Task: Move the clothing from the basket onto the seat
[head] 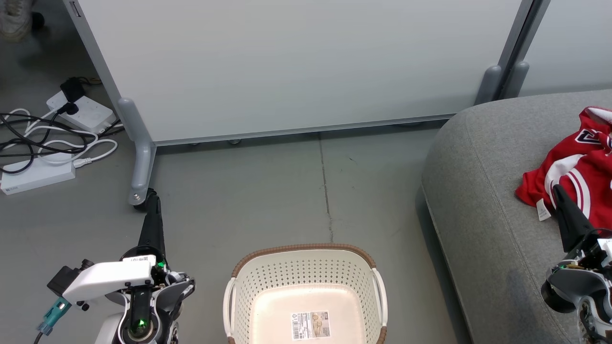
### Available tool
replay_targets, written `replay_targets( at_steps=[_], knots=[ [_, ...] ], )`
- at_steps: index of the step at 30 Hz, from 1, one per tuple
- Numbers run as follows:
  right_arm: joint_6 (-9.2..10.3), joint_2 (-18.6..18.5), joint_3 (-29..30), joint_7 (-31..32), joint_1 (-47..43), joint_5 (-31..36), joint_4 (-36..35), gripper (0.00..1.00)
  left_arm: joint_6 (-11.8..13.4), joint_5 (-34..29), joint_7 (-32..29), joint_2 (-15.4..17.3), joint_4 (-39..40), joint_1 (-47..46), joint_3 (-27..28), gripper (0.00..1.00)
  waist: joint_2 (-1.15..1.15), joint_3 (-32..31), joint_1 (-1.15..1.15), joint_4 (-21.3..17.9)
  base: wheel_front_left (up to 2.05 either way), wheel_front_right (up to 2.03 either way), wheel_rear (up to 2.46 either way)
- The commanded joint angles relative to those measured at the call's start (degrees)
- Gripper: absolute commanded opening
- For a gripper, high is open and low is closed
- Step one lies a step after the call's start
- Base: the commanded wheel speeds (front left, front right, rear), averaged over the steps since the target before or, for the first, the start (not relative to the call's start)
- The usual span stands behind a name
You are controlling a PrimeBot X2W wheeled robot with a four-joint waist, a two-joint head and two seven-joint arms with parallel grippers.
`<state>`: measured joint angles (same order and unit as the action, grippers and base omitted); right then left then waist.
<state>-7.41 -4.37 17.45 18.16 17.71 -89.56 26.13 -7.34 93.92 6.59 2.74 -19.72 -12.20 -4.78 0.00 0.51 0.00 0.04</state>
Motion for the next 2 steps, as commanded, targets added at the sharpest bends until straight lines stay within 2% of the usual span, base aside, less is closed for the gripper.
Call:
replay_targets(
  at_steps=[1,2],
  knots=[
    [-0.14,-0.45,0.02,0.16,0.31,-0.10,-0.01,0.00,-0.29,0.44,0.04,0.17,-0.08,-0.79,0.00,0.00,0.00,0.00,0.00,0.00,0.00,0.00,0.00],
    [-0.14,-0.45,0.02,0.16,0.31,-0.10,-0.01,0.00,-0.29,0.44,0.04,0.17,-0.08,-0.79,0.00,0.00,0.00,0.00,0.00,0.00,0.00,0.00,0.00]
  ],
)
